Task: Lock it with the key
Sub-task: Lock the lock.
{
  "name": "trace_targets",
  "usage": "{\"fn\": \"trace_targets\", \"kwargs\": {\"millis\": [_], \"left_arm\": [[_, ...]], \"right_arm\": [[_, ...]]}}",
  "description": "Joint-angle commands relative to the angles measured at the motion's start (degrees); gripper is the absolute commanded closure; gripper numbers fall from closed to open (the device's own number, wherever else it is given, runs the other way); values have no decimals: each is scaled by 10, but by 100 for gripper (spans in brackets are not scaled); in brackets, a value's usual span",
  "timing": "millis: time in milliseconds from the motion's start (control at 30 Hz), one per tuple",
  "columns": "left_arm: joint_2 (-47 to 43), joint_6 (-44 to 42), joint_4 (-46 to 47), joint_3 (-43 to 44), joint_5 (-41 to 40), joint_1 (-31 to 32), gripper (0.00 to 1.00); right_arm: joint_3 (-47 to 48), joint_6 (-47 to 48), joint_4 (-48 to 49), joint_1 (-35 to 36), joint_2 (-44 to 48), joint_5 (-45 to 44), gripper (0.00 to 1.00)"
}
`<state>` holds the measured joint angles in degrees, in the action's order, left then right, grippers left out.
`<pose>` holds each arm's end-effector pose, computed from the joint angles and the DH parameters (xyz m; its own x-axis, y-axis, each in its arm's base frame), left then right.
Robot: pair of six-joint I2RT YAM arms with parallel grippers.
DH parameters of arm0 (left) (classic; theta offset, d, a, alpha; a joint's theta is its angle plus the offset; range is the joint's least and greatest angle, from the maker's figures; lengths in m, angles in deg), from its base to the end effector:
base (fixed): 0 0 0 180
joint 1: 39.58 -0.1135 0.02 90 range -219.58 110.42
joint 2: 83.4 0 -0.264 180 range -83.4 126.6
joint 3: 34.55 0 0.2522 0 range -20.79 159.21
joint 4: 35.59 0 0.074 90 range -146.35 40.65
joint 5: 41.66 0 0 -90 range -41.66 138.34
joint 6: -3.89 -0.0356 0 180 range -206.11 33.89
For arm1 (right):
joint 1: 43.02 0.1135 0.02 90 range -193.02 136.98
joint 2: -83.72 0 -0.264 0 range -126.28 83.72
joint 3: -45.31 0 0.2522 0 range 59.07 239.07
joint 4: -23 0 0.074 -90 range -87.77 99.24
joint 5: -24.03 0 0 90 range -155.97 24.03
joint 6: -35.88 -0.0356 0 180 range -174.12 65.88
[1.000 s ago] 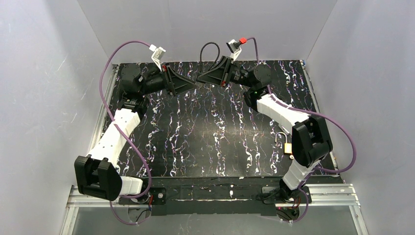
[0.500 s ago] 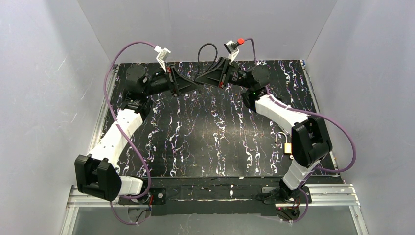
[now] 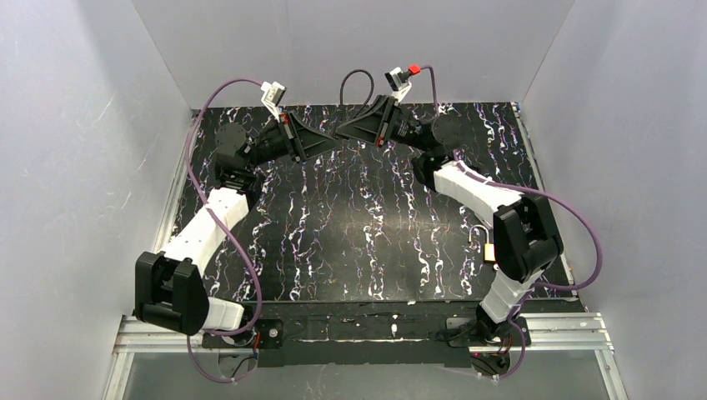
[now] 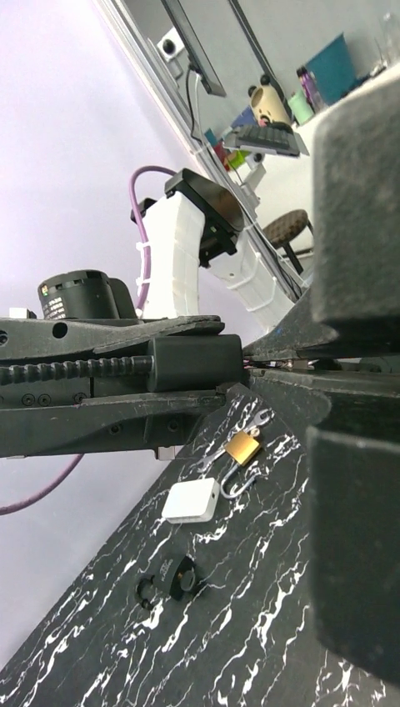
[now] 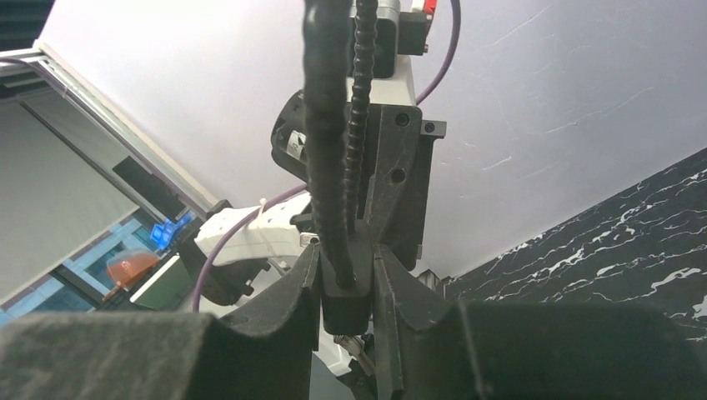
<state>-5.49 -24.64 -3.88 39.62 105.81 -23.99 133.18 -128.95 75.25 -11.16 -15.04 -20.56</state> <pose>0.2796 -0.1092 0.3989 -0.5413 -0.3394 -0.7692 0.8085 0.0411 -0.5871 0.3112 0.2233 0.3922 -0.6490 0.3944 -0.6506 -0.7574 -0.2544 0.6013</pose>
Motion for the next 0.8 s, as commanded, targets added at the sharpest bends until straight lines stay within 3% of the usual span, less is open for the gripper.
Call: {"fn": "trace_targets", "kwargs": {"millis": [0,100,300,433,533,633,767], "left_arm": [[14,61,52,-24,-3,4,100],[5,26,27,-22,-11,4,100],[-19,-233,-357,80,-116,6,100],[-9,-320,-478,130,-200,17,100],[-4,-313,-473,127,-183,18,100],[-3,-235,-370,89,-94,15,100],[25,-2,-59,8,8,14,100]], "right_arm": [[7,-39,96,5,-3,-47,99],[10,-18,54,4,0,-61,99],[58,65,-130,3,-14,-90,99],[102,88,-209,3,-36,-114,99],[131,108,-253,3,-47,-124,99],[127,89,-211,-1,-52,-113,99],[102,-6,-11,-15,-73,-87,99]]}}
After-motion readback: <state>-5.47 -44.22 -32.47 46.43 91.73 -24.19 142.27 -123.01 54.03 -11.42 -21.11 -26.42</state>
